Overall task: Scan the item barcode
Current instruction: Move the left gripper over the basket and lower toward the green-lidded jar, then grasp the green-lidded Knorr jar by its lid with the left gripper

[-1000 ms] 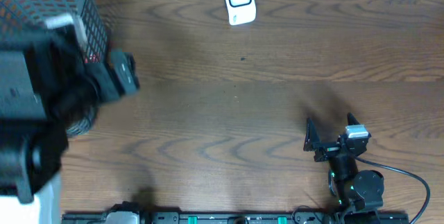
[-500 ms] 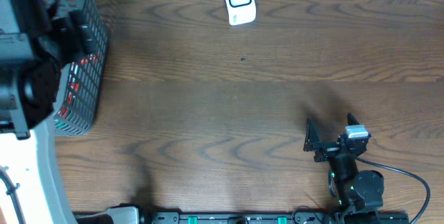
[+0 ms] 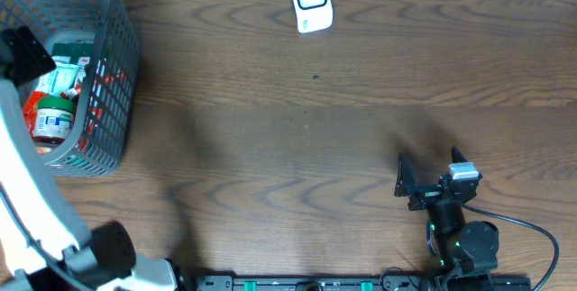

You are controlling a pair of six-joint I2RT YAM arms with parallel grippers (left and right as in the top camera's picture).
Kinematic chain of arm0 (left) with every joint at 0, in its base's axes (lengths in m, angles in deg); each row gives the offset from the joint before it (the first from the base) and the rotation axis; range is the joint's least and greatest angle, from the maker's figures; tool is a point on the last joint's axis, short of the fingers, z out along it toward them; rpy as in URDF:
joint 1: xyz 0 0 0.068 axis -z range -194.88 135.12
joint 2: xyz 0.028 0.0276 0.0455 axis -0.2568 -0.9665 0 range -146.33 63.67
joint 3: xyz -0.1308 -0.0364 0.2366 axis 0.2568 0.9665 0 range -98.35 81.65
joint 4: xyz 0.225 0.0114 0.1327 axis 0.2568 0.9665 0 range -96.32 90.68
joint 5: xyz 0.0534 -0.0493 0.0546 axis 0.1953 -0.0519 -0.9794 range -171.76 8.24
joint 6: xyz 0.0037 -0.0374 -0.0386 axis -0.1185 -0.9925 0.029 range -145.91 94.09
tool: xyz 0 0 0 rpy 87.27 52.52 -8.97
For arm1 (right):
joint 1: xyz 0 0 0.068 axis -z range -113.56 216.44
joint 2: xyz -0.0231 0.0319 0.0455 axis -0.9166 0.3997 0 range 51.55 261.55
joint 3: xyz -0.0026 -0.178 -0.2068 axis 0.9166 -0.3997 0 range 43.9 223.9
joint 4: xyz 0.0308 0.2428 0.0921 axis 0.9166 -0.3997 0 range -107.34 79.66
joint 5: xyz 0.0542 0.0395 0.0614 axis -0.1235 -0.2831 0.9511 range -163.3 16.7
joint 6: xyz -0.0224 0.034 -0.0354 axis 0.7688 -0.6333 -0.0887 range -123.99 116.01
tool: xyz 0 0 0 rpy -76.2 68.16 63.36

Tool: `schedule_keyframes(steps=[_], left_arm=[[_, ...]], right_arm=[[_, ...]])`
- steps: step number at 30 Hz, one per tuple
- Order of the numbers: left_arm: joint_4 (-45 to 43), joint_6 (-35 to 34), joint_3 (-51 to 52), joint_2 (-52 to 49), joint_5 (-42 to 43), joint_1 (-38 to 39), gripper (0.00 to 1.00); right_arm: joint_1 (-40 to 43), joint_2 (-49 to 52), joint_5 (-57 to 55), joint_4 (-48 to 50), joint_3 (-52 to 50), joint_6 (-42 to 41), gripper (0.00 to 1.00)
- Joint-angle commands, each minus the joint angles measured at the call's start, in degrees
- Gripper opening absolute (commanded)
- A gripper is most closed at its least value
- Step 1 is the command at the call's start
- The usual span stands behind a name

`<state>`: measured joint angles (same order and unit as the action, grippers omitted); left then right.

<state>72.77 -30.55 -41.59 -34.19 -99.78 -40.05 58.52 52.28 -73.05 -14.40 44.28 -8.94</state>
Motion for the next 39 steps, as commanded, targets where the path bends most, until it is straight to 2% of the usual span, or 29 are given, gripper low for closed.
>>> schedule_keyframes(steps=[1, 8, 14, 21, 32, 39], left_arm=[[0.15, 1.55, -0.35, -3.58, 0.66, -1.60, 0.98], [0.44, 3.13, 0.90, -10.08, 1.49, -4.07, 0.98], [0.61, 9.29, 1.66, -13.99, 15.47, -7.06, 0.98], [-1.18, 10.23, 5.18, -15.80, 21.90, -11.98, 0.98], [-10.19, 12.26, 16.81, -15.96, 22.23, -14.14, 0.98], [-14.84, 14.93, 21.14, -16.02, 27.58, -14.14, 0.98]], right_arm=[[0.44, -0.09, 0.04, -0.24, -0.07, 0.74, 0.99], [0.44, -0.09, 0.04, -0.24, -0.07, 0.74, 0.99], [0.44, -0.09, 0.04, -0.24, -0.07, 0.74, 0.99], [0.44, -0.09, 0.04, -0.24, -0.07, 0.74, 0.99], [0.44, -0.09, 0.04, -0.24, -0.07, 0.74, 0.99], [0.44, -0.09, 0.04, -0.24, -0.07, 0.74, 0.99]])
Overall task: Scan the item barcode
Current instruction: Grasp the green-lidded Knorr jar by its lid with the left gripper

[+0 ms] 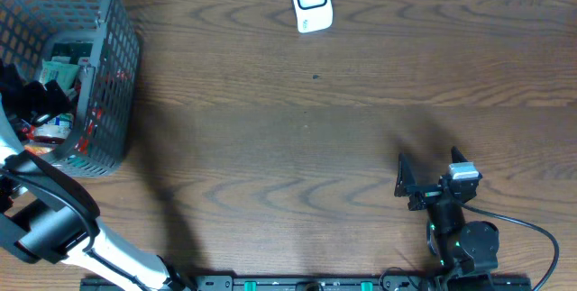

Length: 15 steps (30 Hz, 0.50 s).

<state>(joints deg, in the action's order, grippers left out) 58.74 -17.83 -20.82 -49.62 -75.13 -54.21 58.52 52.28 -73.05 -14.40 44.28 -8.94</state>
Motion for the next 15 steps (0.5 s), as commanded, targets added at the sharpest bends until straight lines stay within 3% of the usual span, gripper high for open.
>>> schedule_keyframes(steps=[1, 15], left_arm=[[-1.20, 2.21, 0.37, -0.61, 2.93, 0.02, 0.98], [-2.82, 2.19, 0.42, -4.79, 2.84, 0.02, 0.98]], right_arm=[[0.44, -0.09, 0.04, -0.24, -0.07, 0.74, 0.99], [0.44, -0.09, 0.04, -0.24, -0.07, 0.74, 0.99]])
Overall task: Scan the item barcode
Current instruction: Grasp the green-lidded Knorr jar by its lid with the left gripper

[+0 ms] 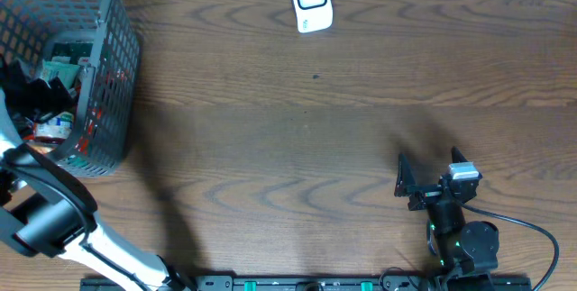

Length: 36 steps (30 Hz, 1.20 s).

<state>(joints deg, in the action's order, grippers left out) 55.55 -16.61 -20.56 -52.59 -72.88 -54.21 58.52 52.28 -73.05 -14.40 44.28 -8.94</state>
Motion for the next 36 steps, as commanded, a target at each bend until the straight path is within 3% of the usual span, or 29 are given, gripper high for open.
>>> schedule_keyframes(steps=[1, 5, 14, 27, 31, 36], left_arm=[[0.37, 0.96, 0.17, -1.99, 0.61, 0.02, 0.98], [0.33, 0.96, 0.15, -2.29, 0.61, 0.02, 0.99], [0.42, 0.96, 0.15, -2.36, 0.59, 0.02, 0.81], [0.33, 0.92, 1.44, -2.47, 0.59, 0.02, 0.88], [0.33, 0.92, 1.66, -2.49, 0.59, 0.02, 0.79], [0.33, 0.90, 1.95, -2.49, 0.59, 0.02, 0.79]], right_arm=[[0.44, -0.09, 0.04, -0.24, -0.07, 0.74, 0.99], [0.44, -0.09, 0.04, -0.24, -0.07, 0.74, 0.99], [0.44, -0.09, 0.04, -0.24, -0.07, 0.74, 0.99], [0.44, -0.09, 0.04, -0.24, -0.07, 0.74, 0.99], [0.44, -0.09, 0.04, -0.24, -0.07, 0.74, 0.99], [0.44, -0.09, 0.04, -0.24, -0.07, 0.74, 0.99]])
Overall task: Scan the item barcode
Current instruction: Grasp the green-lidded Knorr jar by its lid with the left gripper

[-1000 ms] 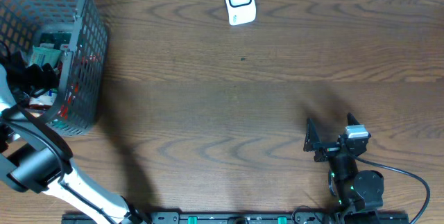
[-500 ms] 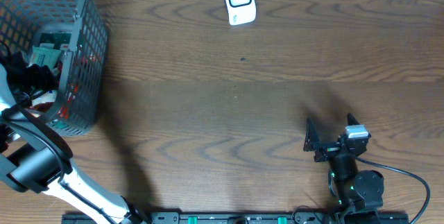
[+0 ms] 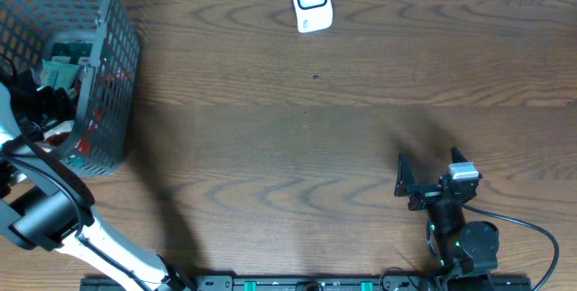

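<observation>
The white barcode scanner stands at the table's far edge, near the middle. Several grocery items lie in the grey wire basket at the far left: a green packet and red packs show. My left gripper is down inside the basket among the items. Its fingers are dark against the contents, so their state is unclear. Over the near right of the table my right gripper rests open with nothing in it.
The left arm runs from the near left corner up to the basket. The right arm's base and black cable sit at the near right. Bare brown wooden tabletop lies between basket, scanner and right gripper.
My left gripper has shifted a little toward the near side inside the basket, and the arm's elbow sits slightly lower in view. The right arm, scanner and basket have not moved.
At first my left arm was over the basket's left side, with a red-lidded jar and packets showing inside. Then the gripper was down among the items, covering the jar. It stayed there with small shifts and is still there now.
</observation>
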You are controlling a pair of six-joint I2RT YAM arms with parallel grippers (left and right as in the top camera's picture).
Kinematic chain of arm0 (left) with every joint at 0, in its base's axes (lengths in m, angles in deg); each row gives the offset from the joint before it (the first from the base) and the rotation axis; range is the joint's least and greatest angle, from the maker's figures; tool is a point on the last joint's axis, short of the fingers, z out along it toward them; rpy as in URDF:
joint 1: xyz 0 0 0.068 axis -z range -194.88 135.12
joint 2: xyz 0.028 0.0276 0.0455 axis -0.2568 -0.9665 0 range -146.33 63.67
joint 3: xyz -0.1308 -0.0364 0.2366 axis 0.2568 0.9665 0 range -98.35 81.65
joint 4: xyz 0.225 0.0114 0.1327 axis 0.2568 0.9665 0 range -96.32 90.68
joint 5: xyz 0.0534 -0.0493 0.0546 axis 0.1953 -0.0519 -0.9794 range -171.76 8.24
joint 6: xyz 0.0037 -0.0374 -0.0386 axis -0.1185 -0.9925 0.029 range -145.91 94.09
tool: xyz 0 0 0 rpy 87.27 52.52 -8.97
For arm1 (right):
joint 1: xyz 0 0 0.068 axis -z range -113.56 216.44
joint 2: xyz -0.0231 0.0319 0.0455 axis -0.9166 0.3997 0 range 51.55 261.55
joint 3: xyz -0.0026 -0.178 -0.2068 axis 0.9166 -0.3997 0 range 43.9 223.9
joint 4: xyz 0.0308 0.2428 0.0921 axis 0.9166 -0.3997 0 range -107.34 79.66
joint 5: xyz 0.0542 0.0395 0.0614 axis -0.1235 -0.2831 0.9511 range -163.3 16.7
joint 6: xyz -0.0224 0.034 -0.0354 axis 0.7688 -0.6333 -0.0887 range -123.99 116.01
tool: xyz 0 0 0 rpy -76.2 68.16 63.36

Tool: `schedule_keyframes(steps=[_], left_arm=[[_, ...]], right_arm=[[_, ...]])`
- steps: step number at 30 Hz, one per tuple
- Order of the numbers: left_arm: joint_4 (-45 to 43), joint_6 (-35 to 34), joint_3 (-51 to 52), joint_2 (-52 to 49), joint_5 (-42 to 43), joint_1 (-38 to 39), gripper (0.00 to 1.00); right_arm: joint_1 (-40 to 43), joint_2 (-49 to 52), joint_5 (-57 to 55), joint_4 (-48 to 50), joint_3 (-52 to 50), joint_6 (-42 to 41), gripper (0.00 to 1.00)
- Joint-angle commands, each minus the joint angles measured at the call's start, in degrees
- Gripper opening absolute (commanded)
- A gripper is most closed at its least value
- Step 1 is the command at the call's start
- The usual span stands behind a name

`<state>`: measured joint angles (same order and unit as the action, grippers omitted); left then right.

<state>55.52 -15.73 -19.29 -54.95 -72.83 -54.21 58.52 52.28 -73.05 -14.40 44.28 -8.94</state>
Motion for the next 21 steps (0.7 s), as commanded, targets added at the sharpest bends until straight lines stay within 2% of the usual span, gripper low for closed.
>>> schedule_keyframes(steps=[1, 6, 9, 14, 21], left_arm=[[0.31, 0.02, 0.85, -0.13, 0.52, 0.02, 0.79], [-1.20, -0.17, 3.15, -0.13, 0.52, 0.02, 0.79], [-1.75, -0.17, 3.21, -0.11, 0.52, 0.02, 0.68], [-2.40, -0.17, 3.08, 0.02, 0.52, 0.02, 0.62], [-2.86, -1.27, 1.86, 0.68, 0.52, 0.02, 0.61]], right_arm=[[0.44, -0.09, 0.04, -0.24, -0.07, 0.74, 0.99], [0.44, -0.09, 0.04, -0.24, -0.07, 0.74, 0.99], [0.44, -0.09, 0.04, -0.24, -0.07, 0.74, 0.99], [0.44, -0.09, 0.04, -0.24, -0.07, 0.74, 0.99], [0.44, -0.09, 0.04, -0.24, -0.07, 0.74, 0.99]])
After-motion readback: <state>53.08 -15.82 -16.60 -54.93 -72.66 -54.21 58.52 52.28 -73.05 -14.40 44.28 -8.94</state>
